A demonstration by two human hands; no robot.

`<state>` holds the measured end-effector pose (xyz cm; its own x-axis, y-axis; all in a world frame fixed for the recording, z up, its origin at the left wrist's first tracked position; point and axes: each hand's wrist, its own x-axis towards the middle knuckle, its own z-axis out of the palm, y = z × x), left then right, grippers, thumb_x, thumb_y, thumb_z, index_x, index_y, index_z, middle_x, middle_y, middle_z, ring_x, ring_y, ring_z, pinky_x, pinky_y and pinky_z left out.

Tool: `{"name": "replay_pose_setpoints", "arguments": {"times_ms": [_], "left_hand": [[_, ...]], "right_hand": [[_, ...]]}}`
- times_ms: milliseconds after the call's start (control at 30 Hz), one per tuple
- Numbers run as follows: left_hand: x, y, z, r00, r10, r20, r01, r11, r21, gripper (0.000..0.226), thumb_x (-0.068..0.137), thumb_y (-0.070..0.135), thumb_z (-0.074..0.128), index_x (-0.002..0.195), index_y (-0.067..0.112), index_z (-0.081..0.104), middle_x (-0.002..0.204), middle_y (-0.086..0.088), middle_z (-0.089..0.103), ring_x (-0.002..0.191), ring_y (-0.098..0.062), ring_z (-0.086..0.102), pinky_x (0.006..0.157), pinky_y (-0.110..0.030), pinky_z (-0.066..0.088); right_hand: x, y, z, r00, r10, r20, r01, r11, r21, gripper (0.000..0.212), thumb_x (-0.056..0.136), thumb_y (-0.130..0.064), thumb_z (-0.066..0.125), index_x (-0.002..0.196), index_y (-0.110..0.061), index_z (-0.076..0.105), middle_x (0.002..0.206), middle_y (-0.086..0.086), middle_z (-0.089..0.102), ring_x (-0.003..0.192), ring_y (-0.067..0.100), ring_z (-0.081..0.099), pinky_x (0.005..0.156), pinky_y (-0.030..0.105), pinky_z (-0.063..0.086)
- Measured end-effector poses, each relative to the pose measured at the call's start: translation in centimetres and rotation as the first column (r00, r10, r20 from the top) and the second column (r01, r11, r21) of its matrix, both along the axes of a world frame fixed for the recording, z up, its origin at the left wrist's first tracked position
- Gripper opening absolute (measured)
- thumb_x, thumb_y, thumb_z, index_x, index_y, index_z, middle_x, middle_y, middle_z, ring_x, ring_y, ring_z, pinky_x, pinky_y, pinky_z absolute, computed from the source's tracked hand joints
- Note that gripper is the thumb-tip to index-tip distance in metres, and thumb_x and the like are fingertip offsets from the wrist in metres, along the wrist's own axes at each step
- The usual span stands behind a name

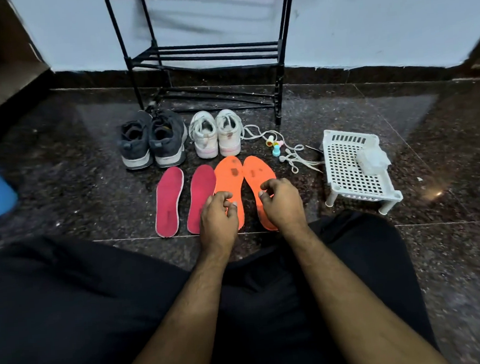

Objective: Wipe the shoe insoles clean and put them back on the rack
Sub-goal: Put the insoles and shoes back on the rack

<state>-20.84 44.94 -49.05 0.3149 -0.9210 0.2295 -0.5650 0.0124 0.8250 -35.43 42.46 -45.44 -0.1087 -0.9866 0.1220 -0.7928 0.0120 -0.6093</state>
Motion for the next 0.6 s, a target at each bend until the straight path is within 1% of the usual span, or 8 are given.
{"name": "replay_pose_setpoints", "arguments": {"times_ms": [100, 200, 300, 400, 500, 600], "left_hand": [[0.4, 0.0, -1.0, 1.0, 0.021, 0.008, -0.022, 0.996, 0.089, 0.024, 0.089, 0.011, 0.064, 0.112, 0.015, 0.068, 0.104, -0.006, 0.063, 0.1, -0.028, 0.062, 0.089, -0.047, 0.052], [0.2, -0.6, -0.9, 0.996, -0.015, 0.088, 0.0, 0.986, 0.169, 0.03, 0.091, 0.015, 0.064, 0.121, 0.014, 0.066, 0.116, -0.01, 0.061, 0.112, -0.031, 0.057, 0.096, -0.045, 0.047], [0.2, -0.8, -1.3, 0.986, -0.04, 0.162, -0.008, 0.959, 0.284, 0.039, 0.093, 0.014, 0.062, 0.132, 0.012, 0.06, 0.126, -0.012, 0.055, 0.122, -0.03, 0.05, 0.102, -0.042, 0.043], [0.3, -1.2, -2.0, 0.974, -0.076, 0.215, -0.009, 0.93, 0.367, 0.047, 0.094, 0.017, 0.062, 0.14, 0.016, 0.054, 0.134, -0.011, 0.049, 0.129, -0.028, 0.042, 0.105, -0.042, 0.04], [0.0, -1.6, -2.6, 0.978, -0.087, 0.192, -0.001, 0.91, 0.415, 0.049, 0.095, 0.027, 0.064, 0.142, 0.019, 0.053, 0.141, -0.013, 0.044, 0.134, -0.029, 0.038, 0.105, -0.043, 0.041], [-0.2, -1.8, -3.0, 0.98, -0.068, 0.19, -0.014, 0.917, 0.4, 0.049, 0.093, 0.033, 0.067, 0.137, 0.016, 0.055, 0.136, -0.013, 0.044, 0.131, -0.03, 0.04, 0.104, -0.043, 0.041]], "right_hand": [[0.1, -0.5, -0.8, 0.999, 0.044, -0.026, -0.041, 0.994, 0.102, 0.031, 0.089, -0.032, 0.067, 0.117, -0.017, 0.067, 0.113, 0.01, 0.058, 0.099, 0.03, 0.063, 0.089, 0.037, 0.051], [0.1, -1.1, -1.5, 0.995, 0.069, -0.078, -0.049, 0.971, 0.234, 0.042, 0.088, -0.035, 0.069, 0.124, -0.014, 0.064, 0.123, 0.016, 0.054, 0.109, 0.033, 0.06, 0.095, 0.037, 0.049], [-0.3, -1.7, -2.0, 0.993, 0.031, -0.118, 0.002, 0.962, 0.274, 0.041, 0.087, -0.038, 0.069, 0.122, -0.017, 0.066, 0.127, 0.014, 0.056, 0.116, 0.033, 0.057, 0.098, 0.039, 0.049], [-0.4, -2.1, -2.3, 0.98, 0.01, -0.2, 0.051, 0.954, 0.296, 0.042, 0.085, -0.043, 0.071, 0.122, -0.023, 0.067, 0.13, 0.009, 0.056, 0.121, 0.033, 0.051, 0.1, 0.042, 0.048], [0.0, -2.5, -2.5, 0.969, 0.003, -0.247, 0.089, 0.928, 0.361, 0.054, 0.082, -0.048, 0.075, 0.13, -0.027, 0.061, 0.138, 0.008, 0.044, 0.127, 0.034, 0.044, 0.104, 0.045, 0.043], [0.4, -2.8, -3.2, 0.966, 0.036, -0.258, 0.086, 0.891, 0.447, 0.07, 0.078, -0.051, 0.077, 0.138, -0.026, 0.05, 0.14, 0.011, 0.031, 0.127, 0.037, 0.043, 0.104, 0.049, 0.043]]}}
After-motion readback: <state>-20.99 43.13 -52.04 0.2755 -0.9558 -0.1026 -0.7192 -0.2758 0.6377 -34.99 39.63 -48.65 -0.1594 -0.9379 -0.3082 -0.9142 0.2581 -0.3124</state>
